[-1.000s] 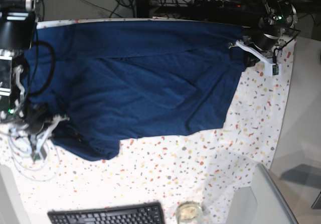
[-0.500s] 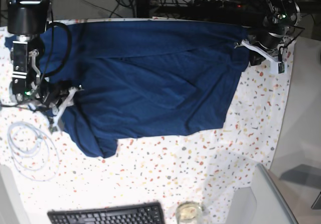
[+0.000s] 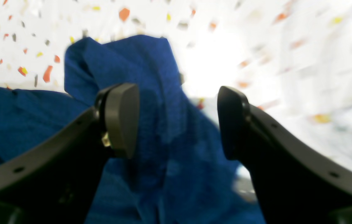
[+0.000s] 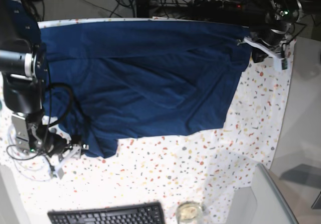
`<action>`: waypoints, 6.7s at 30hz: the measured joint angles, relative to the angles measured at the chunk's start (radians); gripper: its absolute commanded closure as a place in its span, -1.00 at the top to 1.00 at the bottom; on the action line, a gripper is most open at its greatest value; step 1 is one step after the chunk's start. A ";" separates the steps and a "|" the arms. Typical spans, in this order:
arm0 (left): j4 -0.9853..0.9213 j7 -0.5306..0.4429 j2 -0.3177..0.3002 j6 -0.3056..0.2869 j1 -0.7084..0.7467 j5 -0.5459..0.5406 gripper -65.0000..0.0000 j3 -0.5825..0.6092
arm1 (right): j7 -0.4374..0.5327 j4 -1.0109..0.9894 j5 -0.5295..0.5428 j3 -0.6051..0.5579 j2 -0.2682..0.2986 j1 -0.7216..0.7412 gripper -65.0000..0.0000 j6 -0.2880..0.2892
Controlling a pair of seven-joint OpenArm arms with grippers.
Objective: Layout the t-shirt on the table in an organized manner, then fold the t-shirt properly
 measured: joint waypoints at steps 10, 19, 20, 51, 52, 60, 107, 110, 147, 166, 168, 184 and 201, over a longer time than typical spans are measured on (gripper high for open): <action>-0.004 0.002 0.001 -0.037 0.002 0.005 -1.00 -0.090 | 0.120 -0.098 0.000 0.005 -0.002 0.010 -1.00 -0.002; -0.037 0.002 -0.002 -0.034 -0.001 0.005 -1.00 -0.098 | -0.034 0.481 -0.005 0.006 -0.002 -0.205 -0.99 0.003; -0.042 0.001 -0.002 -0.034 -0.001 0.006 -1.00 -0.095 | -0.049 0.531 -0.003 0.006 -0.002 -0.216 -0.99 0.005; -0.064 0.002 -0.002 -0.033 -0.020 0.007 -1.00 -0.092 | -0.256 0.928 -0.003 0.041 -0.121 -0.584 -0.47 0.071; -0.064 0.002 -0.002 -0.033 -0.018 0.007 -1.00 -0.093 | -0.314 0.928 -0.004 0.041 -0.122 -0.578 -0.27 0.071; -0.059 0.002 0.000 -0.033 -0.019 0.010 -1.00 -0.101 | -0.330 0.911 -0.003 0.048 -0.112 -0.409 0.15 0.068; -0.019 0.002 -0.002 -0.034 0.018 0.010 -1.00 -0.142 | 0.009 0.072 0.002 0.053 -0.025 -0.043 0.50 -0.200; -0.019 0.001 -0.002 -0.034 0.021 0.008 -1.00 -0.142 | 0.103 -0.036 0.002 0.048 -0.027 -0.032 0.44 -0.201; -0.019 0.002 -0.004 -0.034 0.018 0.009 -1.00 -0.142 | -0.114 0.780 0.002 0.046 -0.025 -0.195 -1.00 -0.196; -0.019 0.002 -0.004 -0.034 0.018 0.009 -1.00 -0.142 | -0.116 0.930 0.000 0.043 -0.025 -0.217 -1.00 -0.051; -0.019 0.002 -0.004 -0.034 0.018 0.009 -1.00 -0.142 | -0.119 0.937 -0.002 0.042 -0.027 -0.240 -1.00 -0.024; -0.019 0.002 -0.005 -0.034 0.018 0.006 -1.00 -0.140 | -0.119 0.967 -0.005 -0.040 -0.119 -0.480 -1.00 0.173; -0.019 0.002 -0.003 -0.034 0.018 0.007 -1.00 -0.140 | -0.184 0.922 0.002 0.026 -0.165 -0.471 0.44 0.012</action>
